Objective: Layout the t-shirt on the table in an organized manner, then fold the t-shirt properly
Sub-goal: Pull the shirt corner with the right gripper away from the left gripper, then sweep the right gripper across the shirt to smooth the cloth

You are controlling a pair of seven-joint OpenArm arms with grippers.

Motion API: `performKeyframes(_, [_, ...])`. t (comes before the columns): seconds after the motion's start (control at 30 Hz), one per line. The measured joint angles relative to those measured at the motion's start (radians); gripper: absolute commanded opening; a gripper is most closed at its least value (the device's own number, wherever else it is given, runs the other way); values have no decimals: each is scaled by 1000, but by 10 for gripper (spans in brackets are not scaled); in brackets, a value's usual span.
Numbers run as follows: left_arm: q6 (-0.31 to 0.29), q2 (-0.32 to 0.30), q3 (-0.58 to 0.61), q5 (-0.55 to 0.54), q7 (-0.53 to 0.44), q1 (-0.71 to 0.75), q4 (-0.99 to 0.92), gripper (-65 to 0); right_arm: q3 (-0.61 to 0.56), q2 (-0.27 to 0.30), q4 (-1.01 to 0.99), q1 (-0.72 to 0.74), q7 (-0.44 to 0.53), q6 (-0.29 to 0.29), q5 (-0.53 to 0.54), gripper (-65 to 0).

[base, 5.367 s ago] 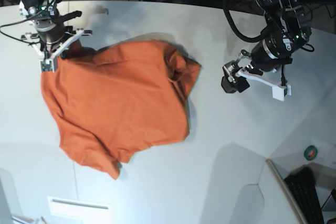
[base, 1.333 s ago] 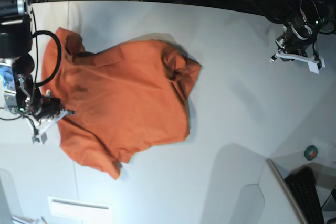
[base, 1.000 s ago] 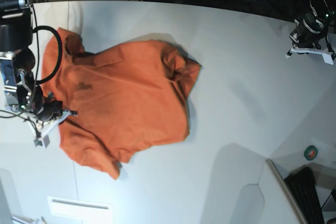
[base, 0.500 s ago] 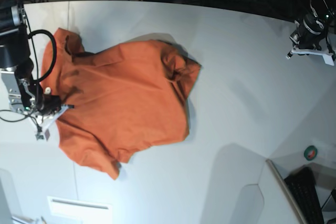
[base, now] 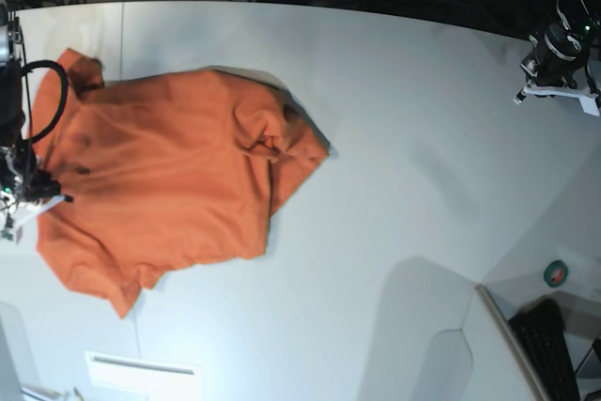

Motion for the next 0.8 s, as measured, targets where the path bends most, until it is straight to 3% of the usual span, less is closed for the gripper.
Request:
performKeyframes(0.07, [0, -5, -2, 3, -2, 0, 0, -650, 27, 8, 2, 12, 1, -56, -2, -650])
performKeyframes(0.13, [0, -3, -2, 2, -3, 0, 0, -650, 46, 37, 22, 14, -8, -57, -2, -650])
performKeyframes(0.17, [0, -3, -2, 2, -3, 0, 1, -650, 56, 53, 67, 4, -57, -56, -10, -650])
performKeyframes(0.2, [0, -3, -3, 3, -4, 1, 0, -650, 65, 68, 143, -22, -124, -36, -13, -650])
performKeyframes(0.27, [0, -2, 0, 0, -3, 1, -2, -650, 96, 76, 363, -116, -249, 66, -19, -650])
performKeyframes(0.37, [-58, -9, -16, 0, -1, -1, -8, -650, 152, -1, 746, -299, -382, 152, 5, -650])
performKeyframes(0.43, [-148, -10, -84, -4, -1, -13, -10, -650, 156, -77, 970, -412, -447, 156, 3, -650])
performKeyframes(0.47, [-163, -12, -114, -1, 0, -24, -11, -650, 143, -93, 1058, -443, -482, 164, 8, -650])
performKeyframes(0.6, [-219, -16, -194, 6, 24, -60, -26, -650, 9, -146, 1294, -444, -589, 147, -18, -650])
performKeyframes(0.67, [-235, -6, -196, 7, 46, -58, -26, -650, -47, -207, 1321, -424, -623, 151, 0, -650])
performKeyframes(0.8, [-263, -9, -200, 8, 45, -50, -26, -650, -191, -242, 1276, -365, -794, 155, -3, -348])
